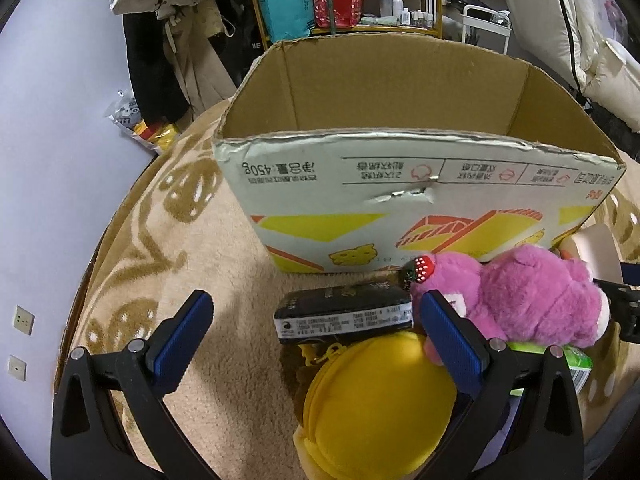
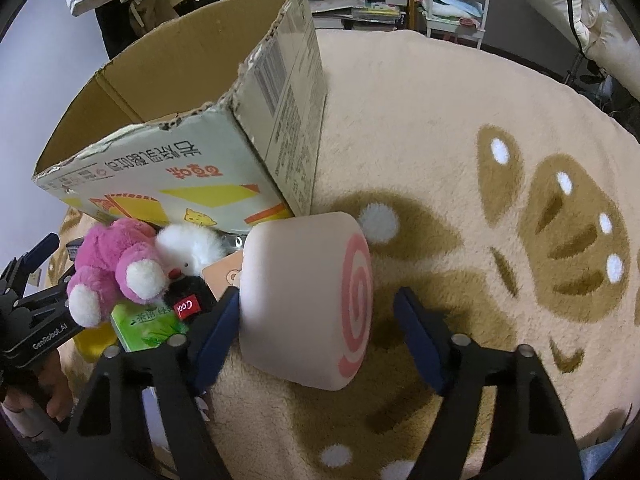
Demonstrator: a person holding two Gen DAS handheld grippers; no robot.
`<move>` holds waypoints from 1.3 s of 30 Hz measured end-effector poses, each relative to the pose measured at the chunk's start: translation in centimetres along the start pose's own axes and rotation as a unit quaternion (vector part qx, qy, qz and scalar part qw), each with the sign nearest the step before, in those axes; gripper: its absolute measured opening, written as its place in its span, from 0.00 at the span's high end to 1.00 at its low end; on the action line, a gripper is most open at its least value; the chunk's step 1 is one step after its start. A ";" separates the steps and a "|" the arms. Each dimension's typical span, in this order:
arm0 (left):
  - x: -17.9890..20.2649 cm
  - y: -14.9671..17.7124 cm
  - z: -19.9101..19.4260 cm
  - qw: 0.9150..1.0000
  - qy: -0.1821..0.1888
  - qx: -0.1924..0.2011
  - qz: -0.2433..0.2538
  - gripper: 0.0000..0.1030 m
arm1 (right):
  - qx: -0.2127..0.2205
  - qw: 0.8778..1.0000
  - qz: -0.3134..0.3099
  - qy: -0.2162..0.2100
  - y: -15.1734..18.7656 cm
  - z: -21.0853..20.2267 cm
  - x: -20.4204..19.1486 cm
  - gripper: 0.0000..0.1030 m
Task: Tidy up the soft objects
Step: 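Grasp the pink-white roll cushion with the right tool while the left tool grasps the black tissue pack, then lift the roll cushion with the right tool while the left tool lifts the tissue pack over the box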
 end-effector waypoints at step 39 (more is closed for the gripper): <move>-1.0 0.4 -2.7 0.999 0.005 0.028 -0.025 0.38 | 0.036 0.998 0.034 -0.033 -0.3 -3.1 -0.2 0.57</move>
Point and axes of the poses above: each gripper's, at about its wrist camera, not at the fingertips, and z roughly the way its jaws point, x to its right, y to its underside, the point moved 8 cm from there along z, roughly the way its jaws point, and after that the axes turned 1 degree about -y, right-handed, at the moved point
